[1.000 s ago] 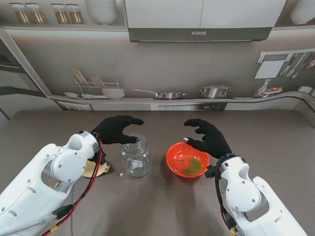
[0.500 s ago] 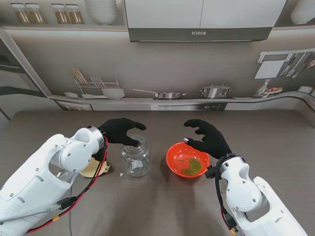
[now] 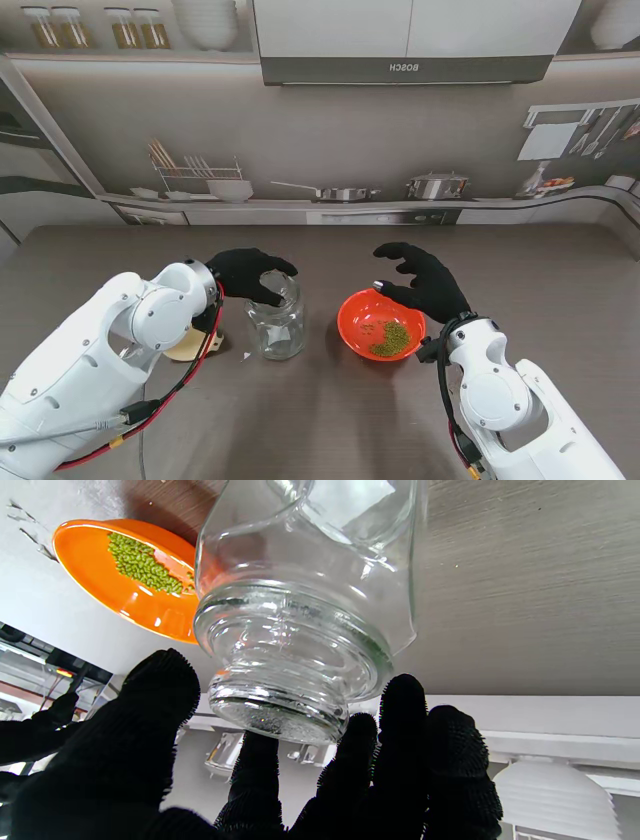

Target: Pour mung beans into a glass jar with a funnel

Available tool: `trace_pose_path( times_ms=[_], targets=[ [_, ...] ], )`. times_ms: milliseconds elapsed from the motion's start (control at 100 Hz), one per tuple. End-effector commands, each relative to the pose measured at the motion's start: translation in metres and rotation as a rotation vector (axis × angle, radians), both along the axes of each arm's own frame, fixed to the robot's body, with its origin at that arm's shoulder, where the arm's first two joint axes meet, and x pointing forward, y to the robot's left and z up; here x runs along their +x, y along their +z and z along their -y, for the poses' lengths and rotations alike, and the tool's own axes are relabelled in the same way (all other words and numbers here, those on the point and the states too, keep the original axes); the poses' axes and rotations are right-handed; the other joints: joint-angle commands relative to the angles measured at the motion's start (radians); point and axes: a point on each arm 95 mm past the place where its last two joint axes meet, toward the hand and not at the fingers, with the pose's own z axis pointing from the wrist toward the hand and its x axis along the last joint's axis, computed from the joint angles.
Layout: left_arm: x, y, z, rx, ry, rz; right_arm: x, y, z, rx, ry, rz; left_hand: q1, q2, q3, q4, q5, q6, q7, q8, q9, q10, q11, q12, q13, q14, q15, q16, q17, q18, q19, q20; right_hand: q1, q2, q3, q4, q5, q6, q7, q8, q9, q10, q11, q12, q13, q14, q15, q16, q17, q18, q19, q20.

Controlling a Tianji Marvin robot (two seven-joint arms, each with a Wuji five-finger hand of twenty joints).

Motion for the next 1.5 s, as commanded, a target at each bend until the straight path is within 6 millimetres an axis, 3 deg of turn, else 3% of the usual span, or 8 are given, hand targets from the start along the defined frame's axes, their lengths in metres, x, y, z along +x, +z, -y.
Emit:
trace_pose_path(
  times_ms=[0,420,610,930,1060,1190,1310,1490],
  targets=[
    [-0.001,-0.008,-0.001,0.014,0.000,-0.024,-0.002,-0.001,-0.002,0.002,0.010,-0.011,-0.023,-0.051,0.033,0.016,0.017,-0.015,0.015,0.007,0.015,0.016,0.014,0.029,0.040,-0.017,0.053,0.025,0.033,-0.019,0.070,0.027,-0.018,0.010,-0.012,0.023,-0.002,-0.026,-0.016,0.008,-0.003,-0.007,-0.007,-0.009,-0.002,-0.020,-0.001,-0.013,-0.006,-0.012,-0.017,0.021],
    [-0.001,-0.026,0.000,0.012,0.018,0.013,-0.002,-0.002,-0.002,0.006,0.010,-0.017,0.007,-0.091,0.172,-0.003,0.114,0.017,0.063,0.015,0.159,-0.016,0.176,0.241,0.207,-0.085,0.264,0.063,0.202,-0.028,0.213,-0.014,-0.017,0.010,-0.011,0.023,-0.001,-0.025,-0.017,0.010,-0.005,-0.007,-0.006,-0.009,-0.002,-0.018,-0.001,-0.013,-0.006,-0.011,-0.018,0.023],
    [-0.001,-0.032,0.000,0.007,0.020,0.035,-0.001,-0.003,-0.002,0.005,0.009,-0.019,0.029,-0.108,0.219,-0.010,0.147,0.045,0.080,0.019,0.211,-0.038,0.231,0.282,0.268,-0.106,0.311,0.061,0.251,-0.030,0.251,-0.040,-0.017,0.010,-0.010,0.023,0.000,-0.024,-0.016,0.010,-0.004,-0.006,-0.006,-0.009,-0.001,-0.020,-0.001,-0.012,-0.005,-0.012,-0.017,0.024],
    [-0.004,-0.034,0.001,0.016,0.010,0.078,-0.001,-0.003,-0.002,0.004,0.011,-0.021,0.007,-0.111,0.212,-0.015,0.180,0.050,0.106,0.033,0.125,-0.059,0.252,0.321,0.218,-0.129,0.301,0.051,0.218,-0.070,0.244,-0.071,-0.019,0.014,-0.010,0.023,-0.003,-0.021,-0.015,0.011,-0.003,-0.008,-0.004,-0.009,0.002,-0.019,0.001,-0.012,-0.004,-0.012,-0.016,0.025],
    [-0.006,-0.034,0.001,0.027,0.007,0.093,-0.001,-0.003,-0.003,0.004,0.011,-0.022,0.003,-0.114,0.210,-0.013,0.200,0.058,0.110,0.036,0.084,-0.050,0.201,0.275,0.208,-0.128,0.260,0.031,0.214,-0.081,0.240,-0.075,-0.018,0.014,-0.009,0.023,-0.003,-0.019,-0.014,0.011,-0.002,-0.003,-0.004,-0.009,0.003,-0.017,0.001,-0.012,-0.004,-0.013,-0.016,0.025],
    [-0.007,-0.033,0.001,0.040,0.002,0.119,-0.001,-0.004,-0.003,0.004,0.012,-0.023,-0.014,-0.121,0.214,-0.015,0.236,0.059,0.121,0.042,0.004,-0.030,0.132,0.185,0.211,-0.153,0.248,0.018,0.229,-0.116,0.254,-0.099,-0.018,0.015,-0.009,0.023,-0.003,-0.018,-0.013,0.011,-0.003,-0.004,-0.004,-0.010,0.002,-0.017,0.001,-0.012,-0.005,-0.013,-0.016,0.025],
    [-0.008,-0.032,0.001,0.042,-0.001,0.135,-0.001,-0.004,-0.003,0.005,0.011,-0.025,-0.018,-0.119,0.206,-0.014,0.222,0.060,0.110,0.038,-0.036,-0.016,0.100,0.142,0.215,-0.163,0.244,0.014,0.239,-0.124,0.261,-0.110,-0.018,0.014,-0.008,0.023,-0.003,-0.019,-0.013,0.011,-0.003,-0.004,-0.004,-0.010,0.002,-0.018,0.001,-0.012,-0.005,-0.012,-0.016,0.025],
    [-0.007,-0.031,0.001,0.042,-0.002,0.161,-0.001,-0.004,-0.002,0.006,0.011,-0.029,-0.020,-0.126,0.220,-0.015,0.233,0.063,0.114,0.039,-0.031,-0.012,0.187,0.232,0.239,-0.187,0.270,0.014,0.263,-0.137,0.287,-0.146,-0.017,0.015,-0.007,0.023,-0.003,-0.019,-0.013,0.010,-0.003,-0.002,-0.005,-0.010,0.002,-0.017,0.001,-0.012,-0.006,-0.013,-0.017,0.025]
  ],
)
